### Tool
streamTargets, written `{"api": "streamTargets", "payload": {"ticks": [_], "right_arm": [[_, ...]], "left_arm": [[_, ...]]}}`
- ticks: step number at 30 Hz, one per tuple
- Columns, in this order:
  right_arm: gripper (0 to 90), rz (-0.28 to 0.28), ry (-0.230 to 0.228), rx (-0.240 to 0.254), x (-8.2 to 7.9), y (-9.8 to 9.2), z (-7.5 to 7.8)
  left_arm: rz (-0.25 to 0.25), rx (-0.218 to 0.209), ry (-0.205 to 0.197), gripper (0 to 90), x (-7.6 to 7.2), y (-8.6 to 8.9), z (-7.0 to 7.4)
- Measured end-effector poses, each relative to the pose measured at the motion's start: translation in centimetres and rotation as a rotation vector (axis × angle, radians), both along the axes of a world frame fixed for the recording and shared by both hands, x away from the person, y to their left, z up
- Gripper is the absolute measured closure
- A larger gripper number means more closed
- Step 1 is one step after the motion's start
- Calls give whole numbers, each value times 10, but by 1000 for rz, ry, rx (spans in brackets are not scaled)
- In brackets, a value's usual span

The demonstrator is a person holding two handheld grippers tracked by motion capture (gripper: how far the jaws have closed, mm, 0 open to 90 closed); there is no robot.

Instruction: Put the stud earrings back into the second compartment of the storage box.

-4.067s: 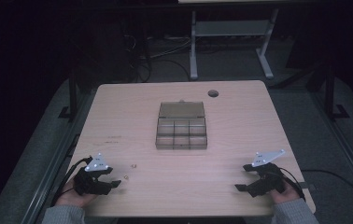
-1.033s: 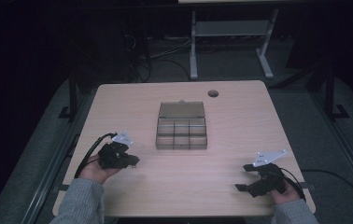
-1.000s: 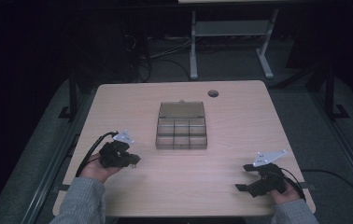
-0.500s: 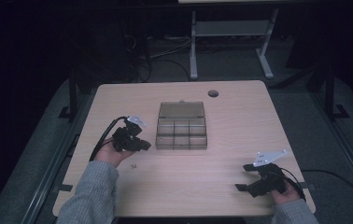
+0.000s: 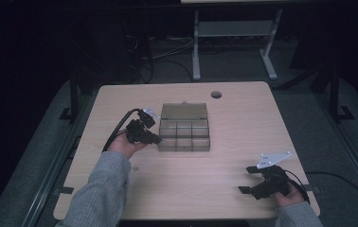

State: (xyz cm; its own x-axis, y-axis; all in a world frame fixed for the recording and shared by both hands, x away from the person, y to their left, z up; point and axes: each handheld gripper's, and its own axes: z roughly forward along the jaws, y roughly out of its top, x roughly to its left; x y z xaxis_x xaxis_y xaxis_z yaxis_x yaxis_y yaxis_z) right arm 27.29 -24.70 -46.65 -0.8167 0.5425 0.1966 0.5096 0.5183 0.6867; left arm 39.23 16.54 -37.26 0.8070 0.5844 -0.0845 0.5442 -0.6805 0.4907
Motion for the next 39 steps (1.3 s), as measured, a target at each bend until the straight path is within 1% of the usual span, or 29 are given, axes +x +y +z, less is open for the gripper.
{"api": "streamTargets", "payload": {"ticks": [1,4,5,7,8,9,10,11,12,17,19,21,23,27,30,31,32,34,38,39], "right_arm": [[145,1,-2,1,0,0,0],[145,1,-4,2,0,-1,0],[145,0,-6,4,0,-1,0],[145,0,-6,5,0,-1,0],[145,1,-6,5,0,-1,0],[145,1,-6,5,0,-1,0],[145,-1,-3,7,0,-2,1],[145,-3,-3,9,0,-2,1],[145,-5,-2,11,0,-2,1],[145,-3,-3,13,0,-2,1],[145,-5,-5,17,0,-3,1],[145,-7,-6,22,0,-3,1],[145,-6,-7,23,0,-3,1],[145,0,-14,26,1,-3,1],[144,2,-15,29,1,-3,1],[145,2,-14,29,1,-3,2],[145,1,-13,31,1,-3,2],[145,1,-15,32,1,-3,2],[145,1,-17,32,1,-4,2],[144,2,-16,31,1,-4,2]], "left_arm": [[-1,7,6,851,2,-1,0],[0,10,5,851,5,-5,-1],[-2,18,8,851,9,-9,0],[-3,16,5,851,11,-12,1],[-8,29,6,851,15,-16,2],[-8,29,6,851,15,-16,2],[-5,27,3,851,19,-22,4],[-9,26,1,851,20,-23,4],[-13,32,1,851,24,-28,4],[-19,40,3,851,28,-36,5],[-17,34,-2,851,30,-41,4],[-19,44,-3,851,33,-45,3],[-19,45,-11,851,36,-49,3],[-22,45,-16,851,42,-59,6],[-30,58,-22,851,47,-67,7],[-23,49,-22,851,49,-70,6],[-25,53,-23,851,51,-73,5],[-33,67,-19,851,56,-77,4],[-25,84,-5,851,66,-86,-3],[-30,93,-9,851,69,-87,-5]]}}
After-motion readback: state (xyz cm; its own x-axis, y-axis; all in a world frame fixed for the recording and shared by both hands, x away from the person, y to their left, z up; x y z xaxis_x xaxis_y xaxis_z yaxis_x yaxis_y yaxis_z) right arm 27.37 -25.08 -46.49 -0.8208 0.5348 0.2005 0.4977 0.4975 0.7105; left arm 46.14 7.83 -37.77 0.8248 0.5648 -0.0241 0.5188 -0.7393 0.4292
